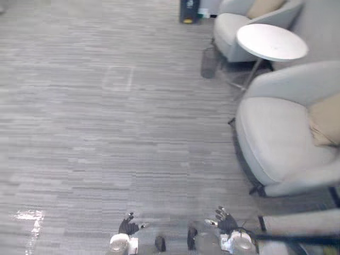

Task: Organize the slippers on the shoe rack

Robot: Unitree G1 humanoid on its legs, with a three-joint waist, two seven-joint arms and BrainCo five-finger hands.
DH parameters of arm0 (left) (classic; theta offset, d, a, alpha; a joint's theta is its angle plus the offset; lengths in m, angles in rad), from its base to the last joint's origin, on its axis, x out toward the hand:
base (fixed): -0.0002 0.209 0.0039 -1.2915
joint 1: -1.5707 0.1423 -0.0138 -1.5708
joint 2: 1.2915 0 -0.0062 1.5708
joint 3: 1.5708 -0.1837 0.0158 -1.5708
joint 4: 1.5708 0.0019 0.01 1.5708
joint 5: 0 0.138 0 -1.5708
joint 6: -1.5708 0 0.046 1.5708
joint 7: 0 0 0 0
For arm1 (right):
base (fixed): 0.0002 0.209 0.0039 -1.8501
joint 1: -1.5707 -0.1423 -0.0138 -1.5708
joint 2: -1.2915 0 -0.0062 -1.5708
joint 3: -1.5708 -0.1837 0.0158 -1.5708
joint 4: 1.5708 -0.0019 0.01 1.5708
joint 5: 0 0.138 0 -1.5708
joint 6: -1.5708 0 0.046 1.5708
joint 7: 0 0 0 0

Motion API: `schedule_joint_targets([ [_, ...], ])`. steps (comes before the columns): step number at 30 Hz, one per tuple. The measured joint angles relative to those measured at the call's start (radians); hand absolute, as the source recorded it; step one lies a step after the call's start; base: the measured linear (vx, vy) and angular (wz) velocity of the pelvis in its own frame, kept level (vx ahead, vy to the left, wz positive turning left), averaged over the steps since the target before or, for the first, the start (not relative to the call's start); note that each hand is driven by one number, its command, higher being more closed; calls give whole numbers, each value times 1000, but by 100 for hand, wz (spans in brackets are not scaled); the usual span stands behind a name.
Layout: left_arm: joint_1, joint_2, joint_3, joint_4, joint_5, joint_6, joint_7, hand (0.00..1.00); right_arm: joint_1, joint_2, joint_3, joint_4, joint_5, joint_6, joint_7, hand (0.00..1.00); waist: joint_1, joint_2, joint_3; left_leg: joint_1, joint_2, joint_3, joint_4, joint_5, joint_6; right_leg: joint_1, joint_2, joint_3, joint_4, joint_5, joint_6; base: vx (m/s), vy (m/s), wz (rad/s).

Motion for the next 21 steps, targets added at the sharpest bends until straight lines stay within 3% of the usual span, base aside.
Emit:
schedule_joint_targets([
  [1,2,-1,2,-2,0,0,0,0,-1,0,3,0,0,0,0,0,4,3,0,-12,28,32,50,-4,2,22,8,-1,-13,-1,-2,394,-61,21],
  [2,3,3,11,-3,-2,0,-1,0,-3,1,7,0,1,0,-1,0,14,4,0,-22,92,107,129,-18,25,85,18,-4,-50,-5,-8,343,-14,2],
  [3,4,4,13,-3,-6,0,-1,0,-15,2,5,-2,1,-1,-1,0,19,2,0,-33,122,141,147,-31,45,125,17,-6,-70,-7,-11,423,16,3],
  [5,-20,-1,12,-4,-7,0,-2,0,-40,-11,-4,-3,1,-3,-4,0,24,-4,2,-105,152,186,77,-44,73,168,-10,-4,-92,-11,-8,442,93,-4],
  [6,-30,1,12,-5,-7,-1,-2,0,-55,-14,-8,-3,1,-3,-5,0,26,-10,9,-131,145,193,3,-33,88,180,-28,-7,-92,-15,-1,411,168,-2],
  [7,-35,6,12,-18,-7,-1,-2,0,-67,-14,-8,-5,1,-3,-5,0,32,-18,15,-154,122,191,-160,33,113,199,-53,-13,-91,-31,25,438,212,10],
  [8,-32,5,7,-22,-6,-2,-2,0,-58,-19,-10,-10,1,-4,-6,0,35,-4,13,-153,102,174,-354,222,138,218,-49,-13,-84,-54,61,453,212,32],
  [9,-44,13,-1,-18,-6,0,-2,0,-58,-9,-15,-1,1,0,-10,0,32,-38,15,-138,57,180,-368,224,167,224,-87,-18,-79,-71,81,460,192,61],
  [11,-66,23,-4,-27,-7,-3,3,0,-68,2,-6,-1,-2,-1,-5,0,45,-46,17,-135,16,161,-434,230,181,185,-85,-1,-101,-46,59,421,163,56],
  [12,-67,28,-4,-14,-7,2,3,0,-75,5,-6,-1,-2,-2,-5,0,48,-55,19,-122,-9,152,-429,210,186,196,-84,-12,-121,16,82,331,125,35],
  [13,-57,24,-3,2,-7,3,3,0,-73,3,-6,3,-4,-2,-5,0,47,-56,19,-91,-31,148,-422,176,192,223,-99,-25,-100,45,129,378,147,37],
  [15,-35,18,-2,3,-7,5,2,0,-60,-1,-10,6,-9,-3,-4,0,44,-42,21,8,-49,127,-470,119,173,147,-134,-3,205,65,166,448,239,25],
  [16,-23,21,-18,6,-6,7,2,0,-41,3,-9,2,-10,-3,-2,0,34,-46,24,99,-72,111,-540,118,172,45,-183,4,486,176,201,400,223,42],
  [17,-20,26,-29,8,-6,8,3,0,-27,6,-7,2,-10,-3,0,0,21,-43,23,146,-84,88,-568,111,170,-37,-195,22,664,158,194,420,160,61],
  [18,-15,33,-44,9,-7,8,5,0,-15,9,-6,2,-10,-2,3,0,8,-40,24,186,-84,70,-577,98,163,-115,-192,21,769,95,159,362,83,57],
  [20,-12,37,-54,15,-9,8,6,0,0,7,-5,2,-10,-2,6,0,6,-39,27,249,-76,58,-587,74,160,-234,-176,-12,766,-22,102,486,54,29],
  [21,-15,37,-54,16,-17,8,6,0,-3,4,-5,1,-10,-4,7,0,-2,-33,30,273,-67,45,-588,63,157,-288,-152,-40,670,-55,87,591,13,25],
])
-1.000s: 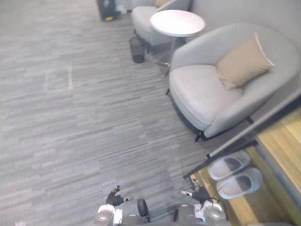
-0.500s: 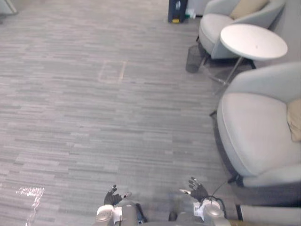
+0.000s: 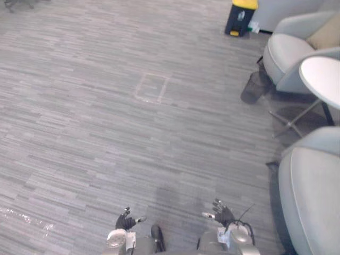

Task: Organize the slippers on the shoe rack

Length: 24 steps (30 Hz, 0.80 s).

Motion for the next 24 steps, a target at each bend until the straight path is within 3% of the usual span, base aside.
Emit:
schedule_joint_targets([
  [2,-19,1,1,0,-1,-1,0,0,-6,-8,-1,1,0,-1,0,0,-21,13,7,25,21,-26,-19,-12,-11,-48,59,-22,-263,15,-15,498,-44,46],
  [3,-36,2,1,-1,-1,-2,0,0,-16,-9,0,2,0,-1,-2,0,-34,16,12,54,29,-40,-44,-21,-26,-55,100,-17,-526,100,-20,498,-109,58],
  [4,-40,2,1,-3,-1,-3,0,0,-15,-7,0,3,0,-1,-2,0,-40,11,12,73,27,-49,-56,-31,-39,-50,109,-6,-665,163,-14,503,-133,59],
  [5,-40,2,1,-4,0,-4,0,0,-15,-3,0,2,0,-1,-2,0,-44,-2,17,118,15,-65,-70,-56,-58,-54,108,27,-767,223,-2,510,-189,45],
  [6,-38,6,3,-3,0,-4,0,0,-15,-4,0,2,2,0,-2,0,-45,-12,23,162,10,-77,-72,-91,-73,-48,108,80,-764,287,-13,532,-250,36],
  [7,-32,-5,9,-2,0,-4,1,0,-19,-11,-1,2,1,0,-2,0,-46,4,22,195,30,-91,-74,-113,-88,-40,133,107,-729,348,-40,671,-320,32],
  [8,-25,-24,10,-2,0,-8,-1,0,-21,-17,-9,0,1,-1,-1,0,-46,51,10,207,68,-100,-55,-132,-103,-48,166,115,-670,342,-70,588,-277,29],
  [9,-26,-31,10,-2,1,-10,-1,0,-26,-17,-17,0,0,-2,-1,0,-47,68,11,195,82,-108,-15,-134,-108,-49,172,100,-643,306,-83,608,-273,41],
  [10,-25,-42,18,-4,1,-10,-2,0,-28,-18,-31,0,1,-1,1,0,-47,78,14,143,105,-122,130,-131,-114,-33,171,77,-613,256,-97,600,-246,51],
  [12,-9,-62,58,-4,-1,-8,-3,0,-17,-15,-41,-1,2,4,-1,0,-49,80,17,35,160,-123,440,-64,-205,51,170,30,-616,203,-106,588,-219,65],
  [13,5,-71,78,-11,-2,-8,-5,0,-8,-14,-36,-3,2,5,-3,0,-47,81,22,-43,232,-99,665,5,-233,140,184,6,-644,165,-129,548,-173,53],
  [14,15,-77,89,-22,-4,-8,-6,0,-3,-13,-32,-3,2,6,-8,0,-36,79,23,-87,296,-32,816,0,-222,209,200,2,-674,145,-140,619,-160,36],
  [16,31,-75,107,-47,-13,-9,-7,0,-5,-4,-31,-3,2,7,-13,0,-6,68,23,-165,344,67,899,-29,-174,302,205,10,-730,116,-143,484,-77,4],
  [18,29,-75,111,-55,-17,-10,-8,0,-22,-4,-30,0,2,10,-13,0,3,71,19,-252,331,124,818,-68,-138,347,193,24,-763,99,-138,420,-2,-14],
  [20,19,-68,115,-59,-17,-10,-8,0,-44,-4,-33,0,0,17,-13,0,16,61,26,-315,248,141,544,-75,-128,392,142,36,-768,81,-104,516,120,-31],
  [21,18,-65,113,-63,-17,-10,-8,0,-46,-4,-36,0,0,17,-13,0,16,53,30,-325,201,123,407,-45,-123,414,119,38,-773,68,-87,598,230,-33],
  [22,26,-66,102,-74,-17,-10,-8,0,-44,-8,-40,1,-1,16,-14,0,23,56,28,-328,143,62,139,59,-122,452,104,56,-798,54,-63,648,297,-43],
  [23,27,-64,93,-75,-17,-11,-7,0,-44,-9,-38,3,-1,17,-16,0,37,59,27,-329,124,17,84,184,-130,472,102,79,-814,44,-46,575,273,-60],
  [24,22,-57,84,-72,-18,-9,-5,0,-42,-4,-37,10,-6,18,-21,0,47,51,23,-315,106,9,89,227,-68,488,90,108,-826,44,-35,474,229,-36],
])
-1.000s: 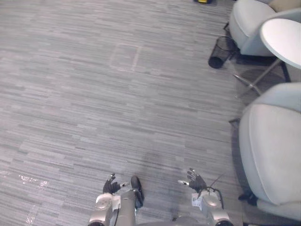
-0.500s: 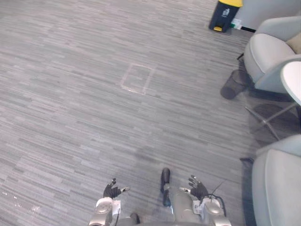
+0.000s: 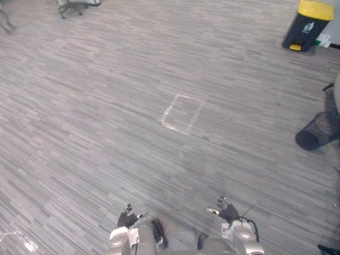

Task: Organize the slippers on the shoe rack

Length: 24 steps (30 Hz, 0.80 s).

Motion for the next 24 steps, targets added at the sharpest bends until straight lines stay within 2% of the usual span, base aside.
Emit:
schedule_joint_targets([
  [1,-7,10,-2,-2,0,0,1,0,-1,10,7,0,-11,0,-1,0,-9,-22,-8,-1,-16,6,7,-14,13,5,-19,-2,-5,23,9,467,223,-6],
  [2,-12,21,-7,-2,0,-1,0,0,2,25,8,1,-31,0,0,0,-15,-40,-12,-7,-22,10,54,-58,31,1,-38,8,23,61,38,560,287,15],
  [4,-10,26,-8,2,0,1,-3,0,14,31,5,3,-34,0,0,0,-14,-53,-22,22,-32,18,96,-122,48,-51,-55,42,197,63,41,586,307,-4],
  [5,-9,25,-21,15,0,1,-2,0,17,32,4,11,-33,0,0,0,-16,-58,-24,90,-46,25,70,-176,44,-129,-79,60,426,90,91,507,275,-16],
  [6,-8,34,-39,31,0,4,-2,0,23,38,5,14,-33,0,0,0,-20,-67,-29,146,-62,34,42,-198,46,-209,-109,76,635,131,141,613,324,-21],
  [7,-8,42,-48,43,0,7,-2,0,26,40,7,15,-34,0,3,0,-23,-70,-30,192,-74,39,26,-213,46,-266,-121,79,770,123,141,521,230,-11],
  [8,-6,41,-57,59,0,10,1,0,29,38,6,11,-33,0,8,0,-34,-60,-29,271,-82,39,-9,-230,43,-330,-131,42,912,84,90,631,241,-12],
  [9,1,42,-67,60,0,10,2,0,24,31,8,10,-33,-1,8,0,-43,-51,-24,332,-83,42,-45,-230,43,-375,-128,2,956,31,50,529,169,-8],
  [11,-14,41,-84,62,-1,10,2,0,16,24,8,9,-33,-3,9,0,-52,-41,-17,417,-75,41,-95,-230,43,-463,-92,-74,890,-47,5,438,77,0],
  [12,-14,41,-85,63,-1,10,2,0,13,22,7,8,-33,-4,9,0,-53,-38,-15,434,-68,41,-98,-230,43,-486,-71,-92,823,-57,-2,455,7,18],
  [13,-23,40,-87,64,-1,9,1,0,13,17,7,7,-33,-4,9,0,-61,-38,-14,457,-56,38,-105,-231,44,-528,-40,-118,672,-54,-13,457,-46,35],
  [14,-32,37,-88,63,0,8,0,0,13,11,7,7,-33,-4,8,0,-71,-36,-11,484,-45,37,-117,-234,43,-550,-9,-125,482,0,-22,564,-99,38],
  [16,-30,37,-89,61,1,6,0,0,11,9,8,4,-32,-4,8,0,-82,-43,-15,525,-48,39,-141,-243,28,-544,21,-118,220,115,-15,526,-159,31],
  [17,-15,48,-89,68,4,6,-1,0,28,9,15,7,-29,-3,8,0,-85,-73,-23,595,-83,27,-159,-284,-36,-555,26,-69,124,242,-52,410,-156,25],
  [18,-13,43,-86,82,7,7,-1,0,26,6,14,7,-30,-3,8,0,-92,-70,-27,623,-77,12,-160,-300,-59,-554,37,-42,158,335,-89,590,-225,1],
  [19,-6,20,-80,97,11,8,-3,0,12,-11,14,8,-32,-1,8,0,-90,-28,-36,634,-39,10,-126,-299,-62,-574,64,-43,244,291,-91,601,-235,-5],
  [20,-4,9,-76,96,18,7,-4,0,12,-9,9,6,-29,-1,9,0,-91,-6,-39,594,-10,4,-26,-300,-63,-572,68,-55,268,247,-99,701,-274,-1],
  [21,-4,-5,-73,95,19,6,-4,0,16,-4,-6,-8,-30,-1,10,0,-97,6,-35,541,19,-18,102,-290,-78,-554,73,-69,275,216,-105,554,-211,24],
  [22,-2,-14,-55,95,20,7,-4,0,19,-7,-3,-12,-30,2,10,0,-103,24,-30,457,77,-45,332,-219,-127,-497,93,-82,263,181,-104,661,-212,16],
  [23,5,-30,-35,85,20,8,-5,0,24,-8,2,-13,-29,7,10,0,-104,34,-32,405,129,-43,491,-156,-152,-445,118,-82,237,158,-119,550,-142,1],
  [24,19,-37,-18,68,21,7,-4,0,30,-6,2,-16,-28,8,9,0,-104,37,-28,356,184,-33,637,-150,-151,-388,141,-80,212,139,-132,531,-84,-25],
])
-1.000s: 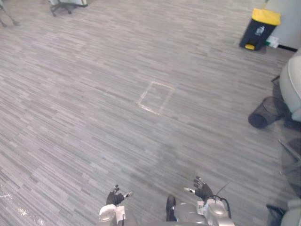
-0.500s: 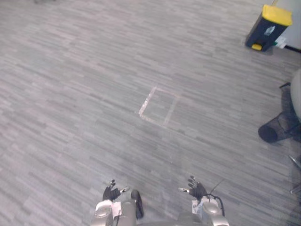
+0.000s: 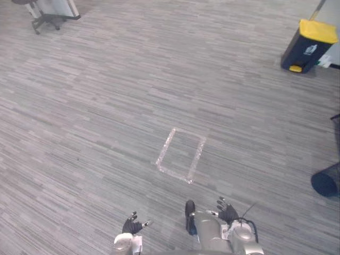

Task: Organize the slippers on the shoe rack

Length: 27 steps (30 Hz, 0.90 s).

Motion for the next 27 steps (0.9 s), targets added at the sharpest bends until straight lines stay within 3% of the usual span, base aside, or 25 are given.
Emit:
schedule_joint_targets([
  [1,-2,-1,10,-13,-1,0,-3,0,8,7,0,1,3,0,-1,0,1,-13,4,-47,41,37,122,-35,30,76,15,9,-25,-23,-10,395,-35,-30],
  [2,-8,-1,10,-13,-1,0,-5,0,18,9,0,3,7,0,-2,0,4,-26,3,-82,49,73,152,-64,48,122,15,24,-45,-37,-14,523,19,-36],
  [4,-18,-4,11,-24,-1,-4,-8,0,29,6,-8,5,18,1,-5,0,20,-48,2,-161,40,129,97,-123,85,197,3,61,-98,-44,-9,420,99,-44],
  [5,-20,-3,11,-34,-1,-7,-9,0,32,4,-9,6,25,1,-7,0,32,-51,1,-203,9,126,-38,-148,93,215,-16,88,-110,-51,4,353,201,-69],
  [7,-27,-3,11,-40,-1,-5,-8,0,28,6,-19,8,37,2,-10,0,51,-46,5,-247,-64,64,-342,-135,92,231,-55,145,-110,-63,51,386,261,-88],
  [8,-28,-8,10,-31,-1,-5,-8,0,32,4,-34,9,36,2,-10,0,54,-31,0,-250,-112,-22,-558,-63,77,236,-78,182,-111,-73,92,413,330,-89],
  [9,-28,-13,10,-29,-2,-5,-7,0,36,0,-43,11,36,3,-11,0,59,-15,0,-245,-126,-70,-653,47,47,241,-83,210,-115,-88,119,406,340,-98],
  [10,-24,-12,9,-25,-2,-5,-6,0,32,-1,-44,28,35,6,-15,0,72,-5,-9,-219,-152,-58,-664,87,78,258,-103,260,-121,-99,144,437,360,-64],
  [11,-23,-4,10,-24,-2,-5,-4,0,32,3,-41,26,34,8,-16,0,65,-14,-12,-214,-166,-50,-664,74,73,269,-117,264,-136,-96,144,430,338,-52],
  [13,-25,27,10,-18,-6,-7,0,0,35,20,-35,34,34,9,-13,0,72,-47,-17,-224,-194,-6,-581,-21,110,280,-159,290,-156,-87,153,426,327,-44],
  [14,-26,36,10,-5,-6,-5,0,0,27,23,-37,47,33,9,-13,0,74,-49,-18,-211,-196,18,-546,-68,126,282,-168,301,-119,-89,159,282,206,-50],
  [15,-26,38,11,0,-5,-5,0,0,27,22,-38,48,33,9,-13,0,74,-49,-18,-198,-197,28,-546,-77,134,275,-170,306,-91,-91,163,428,313,-65],
  [17,-16,51,-7,26,-4,-4,0,0,28,18,-44,48,33,4,-9,0,72,-48,-19,-73,-218,94,-616,-108,153,121,-179,316,295,-88,207,324,274,-65],
  [18,-16,57,-19,30,-4,-3,0,0,29,17,-44,49,33,3,-9,0,70,-47,-18,-52,-223,105,-630,-111,157,86,-184,313,376,-77,226,356,289,-36],
  [19,-16,73,-46,41,-5,2,0,0,25,18,-45,47,36,-3,-7,0,55,-56,-14,14,-241,123,-668,-117,167,-3,-200,278,584,-74,234,445,267,-21],
  [21,-22,82,-68,54,-6,4,0,0,13,13,-44,50,36,-5,-4,0,49,-63,-8,89,-245,123,-705,-122,177,-79,-202,162,713,-144,162,434,145,-18],
  [22,-31,81,-68,54,-6,4,0,0,8,13,-43,49,36,-8,0,0,46,-62,-8,120,-237,127,-726,-122,177,-120,-189,74,689,-180,124,400,36,-1],
  [24,-38,79,-68,58,-6,4,-1,0,-6,14,-43,47,36,-12,1,0,30,-58,-4,142,-226,132,-749,-123,177,-158,-174,-62,545,-193,105,410,12,11],
  [25,-41,75,-68,57,-5,4,-1,0,-16,14,-43,52,35,-7,1,0,25,-57,-2,170,-229,155,-775,-126,170,-162,-172,-180,373,-153,63,433,-14,3],
  [26,-33,75,-66,56,-4,5,-1,0,-15,15,-37,58,34,-6,0,0,26,-64,-5,196,-246,181,-786,-143,142,-143,-153,-275,158,-29,33,441,-26,-11],
  [27,-27,76,-66,53,-4,4,-3,0,-12,17,-33,61,34,-6,0,0,26,-77,-10,207,-263,186,-791,-146,136,-134,-149,-296,78,48,8,553,-20,-64],
])
